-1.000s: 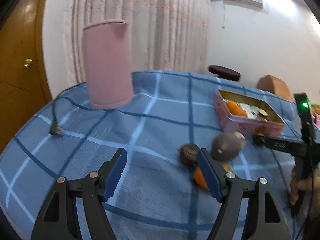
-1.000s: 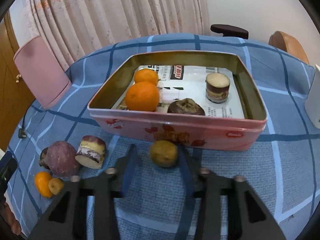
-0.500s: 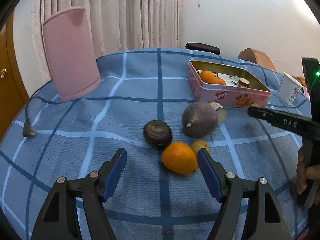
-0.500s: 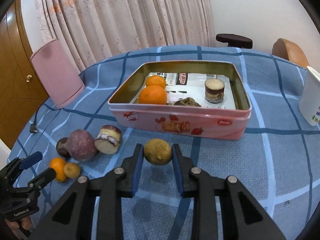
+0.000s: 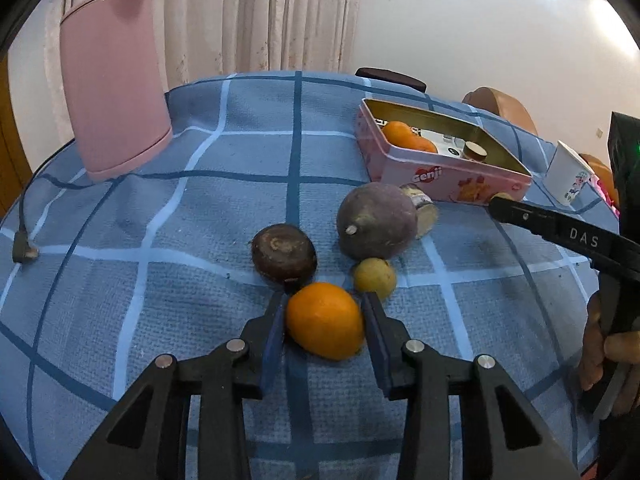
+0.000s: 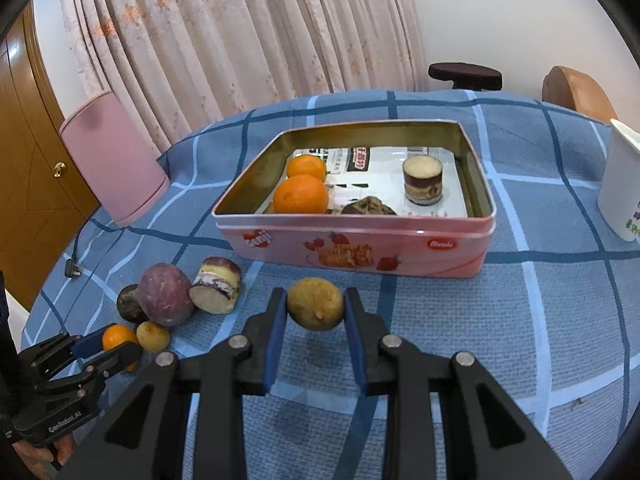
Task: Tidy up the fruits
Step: 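Carry the orange and brown fruit into the pink tin and open both tools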
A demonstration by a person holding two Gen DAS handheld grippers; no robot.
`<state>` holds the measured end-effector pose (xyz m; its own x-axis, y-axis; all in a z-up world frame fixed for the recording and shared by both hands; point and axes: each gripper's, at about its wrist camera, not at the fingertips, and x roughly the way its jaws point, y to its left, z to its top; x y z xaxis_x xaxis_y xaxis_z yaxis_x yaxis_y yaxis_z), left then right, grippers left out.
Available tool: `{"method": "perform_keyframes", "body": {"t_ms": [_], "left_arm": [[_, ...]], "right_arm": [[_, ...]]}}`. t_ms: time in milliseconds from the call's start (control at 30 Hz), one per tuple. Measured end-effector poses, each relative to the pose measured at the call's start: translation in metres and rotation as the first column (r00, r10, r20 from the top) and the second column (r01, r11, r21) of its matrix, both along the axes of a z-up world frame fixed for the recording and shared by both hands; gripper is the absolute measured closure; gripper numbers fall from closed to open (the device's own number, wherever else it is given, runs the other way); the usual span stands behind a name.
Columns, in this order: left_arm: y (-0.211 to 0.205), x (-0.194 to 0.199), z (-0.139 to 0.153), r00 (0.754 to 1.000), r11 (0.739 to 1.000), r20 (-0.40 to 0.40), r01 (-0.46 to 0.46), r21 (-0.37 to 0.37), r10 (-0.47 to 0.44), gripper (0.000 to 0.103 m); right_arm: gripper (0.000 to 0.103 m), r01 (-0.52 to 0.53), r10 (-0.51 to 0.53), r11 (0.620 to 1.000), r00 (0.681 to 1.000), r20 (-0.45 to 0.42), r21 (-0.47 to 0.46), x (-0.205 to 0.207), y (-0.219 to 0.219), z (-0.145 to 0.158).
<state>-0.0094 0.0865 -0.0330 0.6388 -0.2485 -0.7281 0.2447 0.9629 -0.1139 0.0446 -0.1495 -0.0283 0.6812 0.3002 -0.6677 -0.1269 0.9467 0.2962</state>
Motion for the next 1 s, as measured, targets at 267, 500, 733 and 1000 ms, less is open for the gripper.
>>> {"method": "perform_keyframes", "body": {"t_ms": [267,500,733,1000], "left_arm": [[0.016,-0.009,0.028,0.988,0.997,0.139,-0.068,-0.047,0.074,0.063],[-0.02,-0.007,0.057,0.963,0.998,0.27,0.005,-0.061,0.012,0.063],[-0.061,0.02,0.073,0.954,0.991,0.294,0.085,-0.106,-0.051,0.063],[-0.102,0.058,0.077,0.947,0.991,0.315,0.099,-0.089,-0.066,0.063]], "right_arm": [[0.071,0.022,-0.024,0.999,0.997,0.078,0.024,-0.007,-0.008,0.014],[0.071,0.094,-0.079,0.994,0.972,0.22,-0.057,-0.018,-0.016,0.037],[0.071,0.153,-0.136,0.987,0.962,0.238,-0.055,-0.004,-0.041,0.048],[0.071,0.196,-0.178,0.978,0.96,0.218,-0.065,0.033,-0.061,0.053]]}}
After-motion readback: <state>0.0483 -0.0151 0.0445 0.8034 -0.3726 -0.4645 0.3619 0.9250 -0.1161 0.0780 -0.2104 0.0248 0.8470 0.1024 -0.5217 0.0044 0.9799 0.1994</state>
